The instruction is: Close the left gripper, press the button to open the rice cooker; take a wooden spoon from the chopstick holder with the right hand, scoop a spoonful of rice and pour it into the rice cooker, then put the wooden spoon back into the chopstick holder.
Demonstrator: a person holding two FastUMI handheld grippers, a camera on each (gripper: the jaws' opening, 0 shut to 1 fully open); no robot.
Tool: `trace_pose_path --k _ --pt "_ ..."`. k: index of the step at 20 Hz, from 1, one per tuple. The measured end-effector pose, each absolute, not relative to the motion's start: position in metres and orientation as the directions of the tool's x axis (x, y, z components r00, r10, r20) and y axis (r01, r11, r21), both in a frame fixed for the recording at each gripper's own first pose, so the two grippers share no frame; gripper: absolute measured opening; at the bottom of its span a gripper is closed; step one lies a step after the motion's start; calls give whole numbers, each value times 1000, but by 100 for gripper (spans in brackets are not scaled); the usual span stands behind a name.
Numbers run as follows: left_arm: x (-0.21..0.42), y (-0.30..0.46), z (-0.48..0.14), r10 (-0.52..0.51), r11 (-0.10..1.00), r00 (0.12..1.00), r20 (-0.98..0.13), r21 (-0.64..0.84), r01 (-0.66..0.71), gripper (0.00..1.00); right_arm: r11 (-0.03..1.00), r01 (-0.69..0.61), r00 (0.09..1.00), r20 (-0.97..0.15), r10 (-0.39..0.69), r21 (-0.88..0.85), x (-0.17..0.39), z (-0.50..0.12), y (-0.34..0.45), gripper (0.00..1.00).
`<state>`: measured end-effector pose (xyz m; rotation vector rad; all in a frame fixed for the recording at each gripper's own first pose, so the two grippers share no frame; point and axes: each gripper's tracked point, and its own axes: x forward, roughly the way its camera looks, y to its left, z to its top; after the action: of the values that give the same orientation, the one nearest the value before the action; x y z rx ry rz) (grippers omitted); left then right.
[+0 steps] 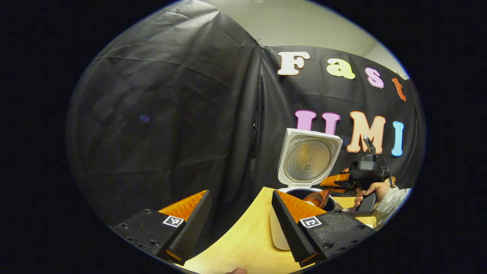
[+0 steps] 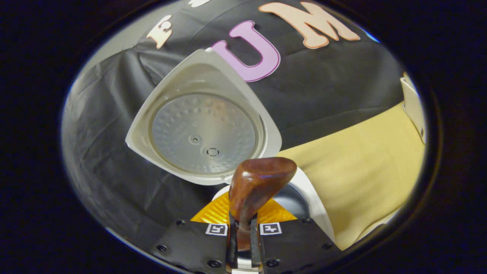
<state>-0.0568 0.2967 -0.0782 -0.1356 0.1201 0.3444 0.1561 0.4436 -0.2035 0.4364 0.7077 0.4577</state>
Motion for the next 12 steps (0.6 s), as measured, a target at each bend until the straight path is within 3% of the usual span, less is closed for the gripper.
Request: trace_pose_path --k 1,7,10,12 --pt "-55 297 -79 328 932 934 -142 -113 -344 97 825 -270 680 -508 528 496 158 -202 443 17" --pt "-43 288 -81 313 936 940 -139 -121 -330 94 877 -387 720 -501 480 284 166 -189 442 16" --pt "-39 283 -81 303 940 943 -138 -120 -319 91 869 -475 742 -468 480 137 166 -178 449 16" --pt "-36 279 -80 295 943 946 -135 -119 -311 94 847 -531 766 -427 481 1 164 -167 449 16"
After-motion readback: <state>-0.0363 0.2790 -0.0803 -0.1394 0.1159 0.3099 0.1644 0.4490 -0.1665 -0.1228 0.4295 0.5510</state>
